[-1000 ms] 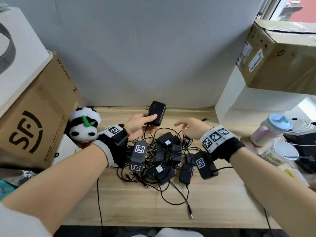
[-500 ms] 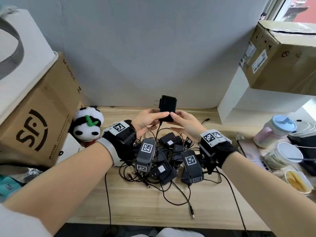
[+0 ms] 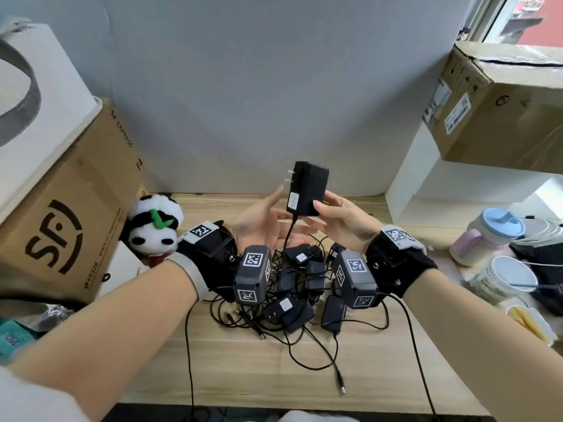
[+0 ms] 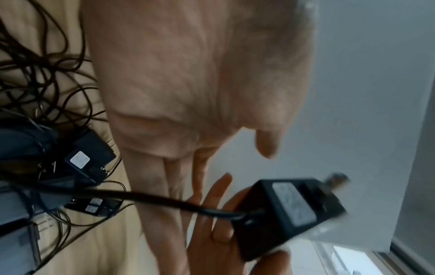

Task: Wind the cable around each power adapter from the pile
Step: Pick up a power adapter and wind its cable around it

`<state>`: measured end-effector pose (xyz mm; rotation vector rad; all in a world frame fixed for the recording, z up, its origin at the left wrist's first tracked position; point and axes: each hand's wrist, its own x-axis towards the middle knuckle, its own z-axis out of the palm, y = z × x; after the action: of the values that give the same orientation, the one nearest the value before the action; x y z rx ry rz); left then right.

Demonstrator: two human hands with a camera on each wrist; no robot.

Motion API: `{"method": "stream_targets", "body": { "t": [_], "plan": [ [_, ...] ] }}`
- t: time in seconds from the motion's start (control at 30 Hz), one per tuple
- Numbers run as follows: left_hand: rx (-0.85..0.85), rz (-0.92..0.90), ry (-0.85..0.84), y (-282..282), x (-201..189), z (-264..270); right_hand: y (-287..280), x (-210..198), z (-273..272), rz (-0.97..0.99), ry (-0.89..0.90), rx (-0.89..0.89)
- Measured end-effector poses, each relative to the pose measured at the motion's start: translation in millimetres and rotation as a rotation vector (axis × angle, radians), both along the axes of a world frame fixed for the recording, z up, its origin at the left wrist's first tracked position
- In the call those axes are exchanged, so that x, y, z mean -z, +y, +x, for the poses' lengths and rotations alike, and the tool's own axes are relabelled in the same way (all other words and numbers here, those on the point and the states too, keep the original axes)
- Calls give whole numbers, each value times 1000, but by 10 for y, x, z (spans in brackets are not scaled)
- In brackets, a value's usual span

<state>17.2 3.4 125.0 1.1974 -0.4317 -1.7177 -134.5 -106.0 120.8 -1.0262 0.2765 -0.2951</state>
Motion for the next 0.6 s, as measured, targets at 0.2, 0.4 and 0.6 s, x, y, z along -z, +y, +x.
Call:
{"method": "stream_targets", "body": {
  "t": [0.2,0.4,0.6],
  "plan": [
    [28,-21,215,20,-65,-48,-60,16,-64,-91,0,-169],
    [8,-71,266,-59,-21,-27,-90,60,-101,-54,82,-76],
    [-245,-105,-10,-131,-65,6,155,176,-17,-33,226,-60]
  ]
}}
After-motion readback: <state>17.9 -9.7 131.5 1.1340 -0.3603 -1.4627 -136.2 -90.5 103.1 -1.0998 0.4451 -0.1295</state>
